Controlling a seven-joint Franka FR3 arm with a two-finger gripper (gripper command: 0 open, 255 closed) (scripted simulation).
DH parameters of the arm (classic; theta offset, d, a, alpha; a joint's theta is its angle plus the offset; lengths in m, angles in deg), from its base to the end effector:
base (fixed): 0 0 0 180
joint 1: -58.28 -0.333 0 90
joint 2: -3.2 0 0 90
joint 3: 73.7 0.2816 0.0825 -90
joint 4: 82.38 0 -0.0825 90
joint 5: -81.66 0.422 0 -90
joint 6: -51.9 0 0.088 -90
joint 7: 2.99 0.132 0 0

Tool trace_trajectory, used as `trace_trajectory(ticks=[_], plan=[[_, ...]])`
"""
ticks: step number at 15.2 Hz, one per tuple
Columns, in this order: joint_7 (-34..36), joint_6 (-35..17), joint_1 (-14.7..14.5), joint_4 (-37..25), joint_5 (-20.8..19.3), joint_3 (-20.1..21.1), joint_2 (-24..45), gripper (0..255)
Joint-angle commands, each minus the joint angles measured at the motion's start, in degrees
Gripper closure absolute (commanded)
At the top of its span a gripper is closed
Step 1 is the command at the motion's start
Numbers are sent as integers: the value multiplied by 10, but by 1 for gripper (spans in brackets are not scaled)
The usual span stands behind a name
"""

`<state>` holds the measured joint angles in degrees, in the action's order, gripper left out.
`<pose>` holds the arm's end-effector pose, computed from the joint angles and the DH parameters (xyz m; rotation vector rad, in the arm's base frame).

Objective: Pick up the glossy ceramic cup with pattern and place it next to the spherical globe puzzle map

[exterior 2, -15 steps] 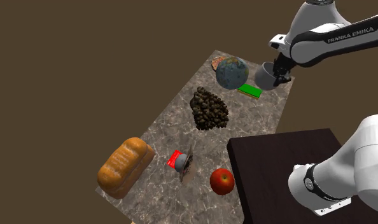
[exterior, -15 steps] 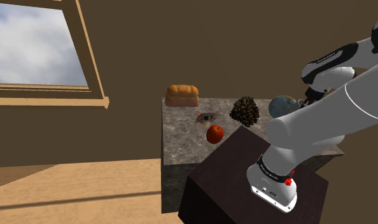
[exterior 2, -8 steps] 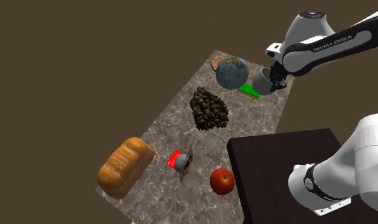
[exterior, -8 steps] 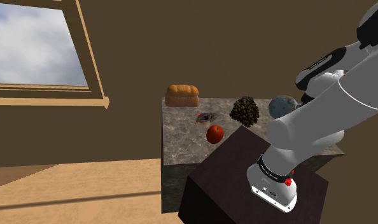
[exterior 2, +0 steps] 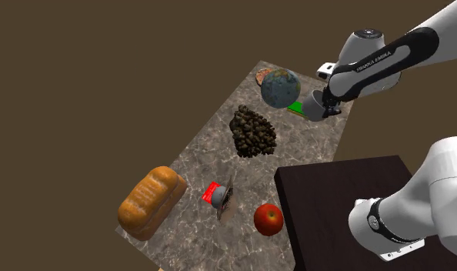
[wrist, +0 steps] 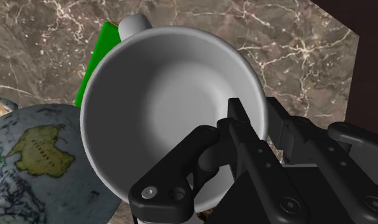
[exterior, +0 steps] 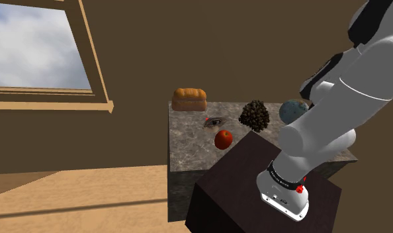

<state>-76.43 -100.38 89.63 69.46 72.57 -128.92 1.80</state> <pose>0.0329 -0.4446 0.1564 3.1053 -0.1392 -0.0784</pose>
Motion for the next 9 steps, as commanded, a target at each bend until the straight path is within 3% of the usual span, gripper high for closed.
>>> trace_trajectory(ticks=[1,4,9], plan=[[-36,-23,-7,2,52,1,31,255],[-96,-50,2,2,138,25,76,255],[-182,-86,58,-5,260,106,138,255]])
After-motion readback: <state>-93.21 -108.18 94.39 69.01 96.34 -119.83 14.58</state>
